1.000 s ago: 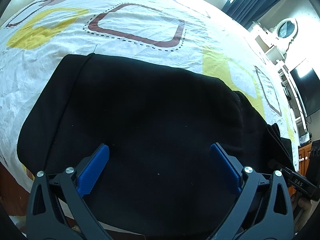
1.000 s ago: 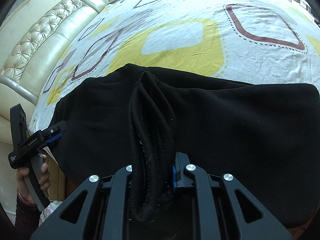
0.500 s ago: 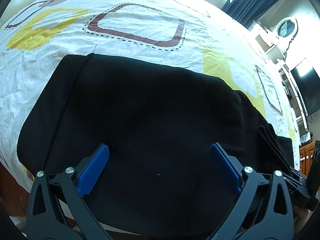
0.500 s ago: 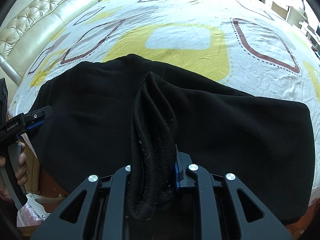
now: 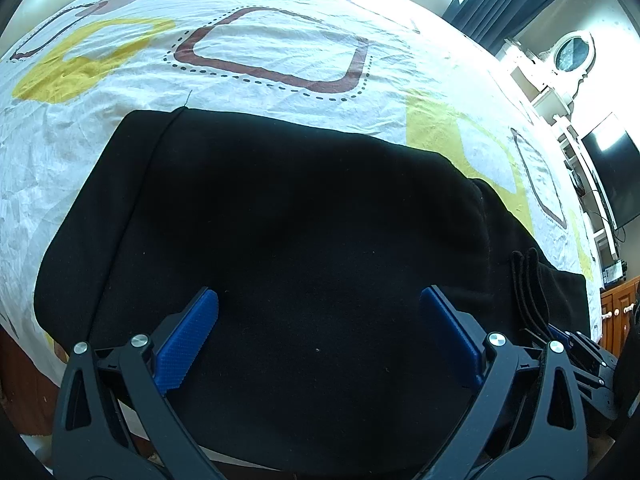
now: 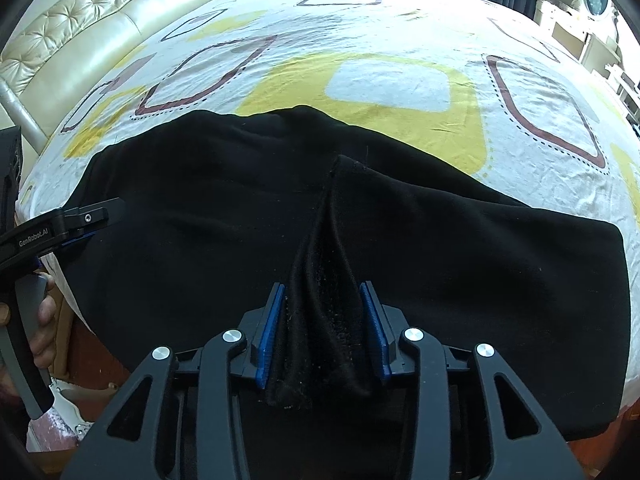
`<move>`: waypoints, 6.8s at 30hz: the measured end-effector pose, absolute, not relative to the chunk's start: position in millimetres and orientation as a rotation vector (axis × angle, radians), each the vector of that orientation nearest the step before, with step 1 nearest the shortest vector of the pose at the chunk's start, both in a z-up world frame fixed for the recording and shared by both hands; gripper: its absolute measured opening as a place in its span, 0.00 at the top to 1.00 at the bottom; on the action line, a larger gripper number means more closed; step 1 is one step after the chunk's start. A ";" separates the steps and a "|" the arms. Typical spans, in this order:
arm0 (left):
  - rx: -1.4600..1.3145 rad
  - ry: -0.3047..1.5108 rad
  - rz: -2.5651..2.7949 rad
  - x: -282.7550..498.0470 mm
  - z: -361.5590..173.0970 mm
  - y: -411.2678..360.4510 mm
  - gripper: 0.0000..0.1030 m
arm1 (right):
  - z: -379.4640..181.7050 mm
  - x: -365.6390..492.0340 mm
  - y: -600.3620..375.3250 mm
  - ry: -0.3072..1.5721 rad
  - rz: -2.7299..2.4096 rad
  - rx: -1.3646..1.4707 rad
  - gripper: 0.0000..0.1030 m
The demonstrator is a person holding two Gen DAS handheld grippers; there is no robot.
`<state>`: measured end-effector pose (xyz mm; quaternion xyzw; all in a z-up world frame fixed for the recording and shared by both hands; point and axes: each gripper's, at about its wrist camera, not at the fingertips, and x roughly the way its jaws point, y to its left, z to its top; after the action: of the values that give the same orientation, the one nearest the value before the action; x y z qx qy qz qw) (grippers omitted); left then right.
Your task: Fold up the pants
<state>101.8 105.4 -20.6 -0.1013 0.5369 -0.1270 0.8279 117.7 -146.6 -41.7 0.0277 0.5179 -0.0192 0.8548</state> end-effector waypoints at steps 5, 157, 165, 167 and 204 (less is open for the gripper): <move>-0.205 1.139 -0.269 102.1 -21.3 104.1 0.02 | -39.7 115.7 -133.4 1.087 0.000 0.065 0.61; -0.668 1.228 -0.802 196.5 -57.5 248.5 0.05 | -19.8 59.5 -208.7 0.988 0.371 0.746 0.35; -0.636 1.246 -0.758 202.9 -60.4 239.0 0.19 | -24.3 63.0 -199.7 0.996 0.396 0.791 0.35; -0.610 1.276 -0.743 201.7 -64.0 237.5 0.56 | -26.2 62.1 -199.2 1.001 0.391 0.794 0.35; -0.414 1.134 -0.843 140.4 118.6 81.3 0.88 | -28.0 9.0 -212.9 1.141 0.319 0.682 0.34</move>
<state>140.4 81.3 118.6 -0.1888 0.5170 -0.3846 0.7411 9.0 -212.9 -28.0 0.3149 0.5272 0.1475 0.7753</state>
